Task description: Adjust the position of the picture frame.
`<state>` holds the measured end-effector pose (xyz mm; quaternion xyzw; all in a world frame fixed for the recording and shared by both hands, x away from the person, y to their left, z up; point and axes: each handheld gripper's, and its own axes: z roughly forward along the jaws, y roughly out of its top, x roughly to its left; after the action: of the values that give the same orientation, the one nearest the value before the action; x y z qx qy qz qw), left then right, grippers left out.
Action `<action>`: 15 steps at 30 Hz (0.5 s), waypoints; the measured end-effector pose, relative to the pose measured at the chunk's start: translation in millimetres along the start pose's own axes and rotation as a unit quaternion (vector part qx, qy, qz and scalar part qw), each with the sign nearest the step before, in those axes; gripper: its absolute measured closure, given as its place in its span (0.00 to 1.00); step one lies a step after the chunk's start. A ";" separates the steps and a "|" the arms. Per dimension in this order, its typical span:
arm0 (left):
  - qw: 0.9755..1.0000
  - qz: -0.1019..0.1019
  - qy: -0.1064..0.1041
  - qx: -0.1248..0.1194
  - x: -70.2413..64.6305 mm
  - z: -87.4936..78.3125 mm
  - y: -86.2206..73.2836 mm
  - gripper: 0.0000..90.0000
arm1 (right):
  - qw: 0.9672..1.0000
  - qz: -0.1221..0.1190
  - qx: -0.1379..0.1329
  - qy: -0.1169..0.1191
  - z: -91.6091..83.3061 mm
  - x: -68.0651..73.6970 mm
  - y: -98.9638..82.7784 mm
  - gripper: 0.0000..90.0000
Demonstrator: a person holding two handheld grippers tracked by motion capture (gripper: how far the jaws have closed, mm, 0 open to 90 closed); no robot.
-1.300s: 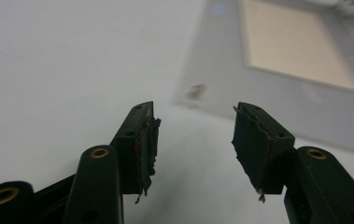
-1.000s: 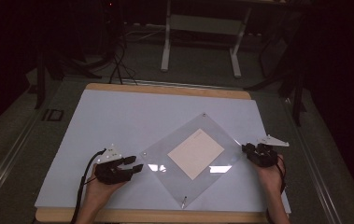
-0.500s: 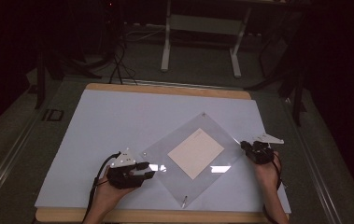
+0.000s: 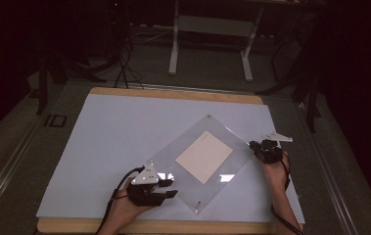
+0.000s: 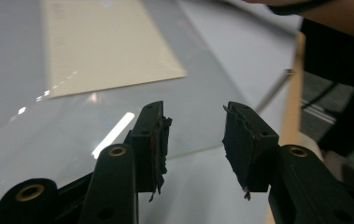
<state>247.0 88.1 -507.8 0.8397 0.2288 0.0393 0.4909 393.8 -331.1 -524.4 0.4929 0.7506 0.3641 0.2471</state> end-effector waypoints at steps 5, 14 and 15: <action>0.998 0.036 -0.042 0.018 -12.1 18.9 3.7 0.64 | 1.000 -0.001 0.002 0.001 0.2 -0.3 1.2 0.95; 0.994 0.069 -0.081 0.039 -31.9 48.8 9.3 0.68 | 1.000 0.004 0.002 -0.001 3.1 -0.8 3.1 0.95; 0.993 0.071 -0.086 0.038 -33.6 52.9 10.1 0.69 | 1.000 0.005 0.001 -0.001 3.3 -0.7 3.2 0.95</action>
<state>236.0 27.0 -521.2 0.8723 0.1270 -0.0074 0.4722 398.2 -330.0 -523.9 0.4973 0.7484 0.3637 0.2455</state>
